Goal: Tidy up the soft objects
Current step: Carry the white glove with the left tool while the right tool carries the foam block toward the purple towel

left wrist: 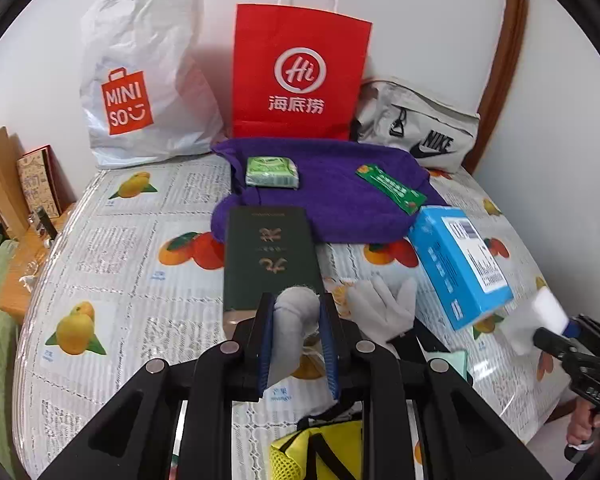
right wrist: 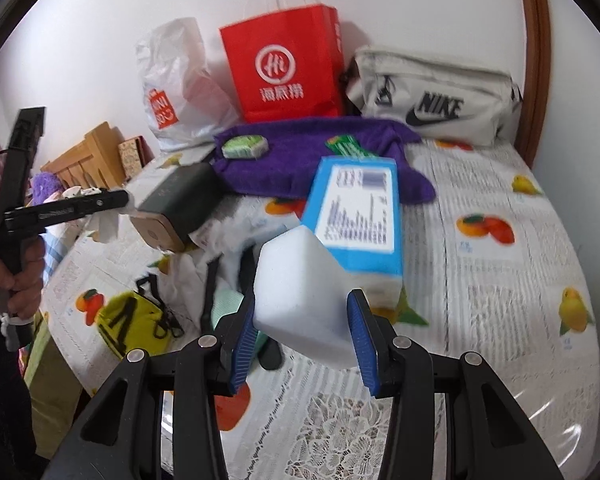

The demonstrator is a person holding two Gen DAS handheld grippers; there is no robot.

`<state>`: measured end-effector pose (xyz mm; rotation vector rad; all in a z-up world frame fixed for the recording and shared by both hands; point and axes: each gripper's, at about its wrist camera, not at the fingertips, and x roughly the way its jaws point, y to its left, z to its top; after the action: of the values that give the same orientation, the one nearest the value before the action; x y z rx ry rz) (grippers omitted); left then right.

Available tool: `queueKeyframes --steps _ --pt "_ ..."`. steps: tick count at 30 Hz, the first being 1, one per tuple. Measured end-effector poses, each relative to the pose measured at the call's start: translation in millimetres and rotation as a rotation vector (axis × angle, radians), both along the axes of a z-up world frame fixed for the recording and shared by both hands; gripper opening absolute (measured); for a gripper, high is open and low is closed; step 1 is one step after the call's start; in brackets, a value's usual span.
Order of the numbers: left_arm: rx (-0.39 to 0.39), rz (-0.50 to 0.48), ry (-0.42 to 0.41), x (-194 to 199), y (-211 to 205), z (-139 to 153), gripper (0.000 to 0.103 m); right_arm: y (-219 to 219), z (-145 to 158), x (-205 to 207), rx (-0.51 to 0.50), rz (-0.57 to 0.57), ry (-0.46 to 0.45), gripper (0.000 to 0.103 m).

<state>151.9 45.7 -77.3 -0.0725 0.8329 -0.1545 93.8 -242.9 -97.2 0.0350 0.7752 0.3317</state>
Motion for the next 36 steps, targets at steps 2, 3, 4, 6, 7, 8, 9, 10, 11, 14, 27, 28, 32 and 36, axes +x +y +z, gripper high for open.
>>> queueKeyframes --steps 2,3,4,6,7,8,9,10,11,14,27,28,32,36 --pt "-0.001 0.004 -0.001 2.3 1.4 3.0 0.021 0.7 10.8 1.3 0.013 0.014 -0.020 0.044" --pt "0.001 0.009 -0.004 4.2 2.0 4.8 0.021 1.1 16.4 2.4 0.019 0.020 -0.032 0.044" --pt "0.001 0.010 -0.006 6.4 2.5 6.4 0.021 1.7 23.6 4.3 0.023 0.025 -0.050 0.044" --pt "0.000 0.016 -0.006 11.1 3.1 8.6 0.021 3.1 34.1 9.8 0.021 0.021 -0.072 0.044" --pt "-0.001 0.020 -0.006 12.8 3.5 9.3 0.021 3.5 38.0 13.0 0.022 0.018 -0.079 0.044" --pt "-0.003 0.025 -0.006 15.5 4.4 10.5 0.021 3.5 41.7 16.3 0.023 0.016 -0.085 0.044" --pt "-0.008 0.029 -0.007 18.5 5.5 11.8 0.021 3.8 44.9 20.2 0.023 0.011 -0.089 0.044" --pt "-0.011 0.031 -0.007 21.1 6.2 12.9 0.021 4.0 48.5 26.4 0.024 0.006 -0.093 0.044" --pt "-0.014 0.031 -0.008 23.2 6.7 13.6 0.021 4.1 50.7 31.1 0.024 0.003 -0.094 0.044" --pt "-0.023 0.032 -0.005 32.3 7.7 15.6 0.021 3.5 55.7 46.0 0.026 -0.012 -0.097 0.044" --pt "-0.034 0.041 0.041 93.0 3.4 5.5 0.021 2.9 53.4 128.1 -0.014 -0.008 -0.102 0.044" --pt "-0.036 0.044 0.043 97.2 4.0 4.4 0.021 3.0 52.3 134.6 -0.018 -0.009 -0.103 0.044" --pt "-0.036 0.051 0.065 122.4 2.8 -3.5 0.021 4.9 48.0 161.0 -0.024 -0.005 -0.104 0.044" --pt "-0.043 0.055 0.082 145.3 1.0 -10.9 0.021 8.2 42.9 189.5 -0.037 0.001 -0.101 0.044"
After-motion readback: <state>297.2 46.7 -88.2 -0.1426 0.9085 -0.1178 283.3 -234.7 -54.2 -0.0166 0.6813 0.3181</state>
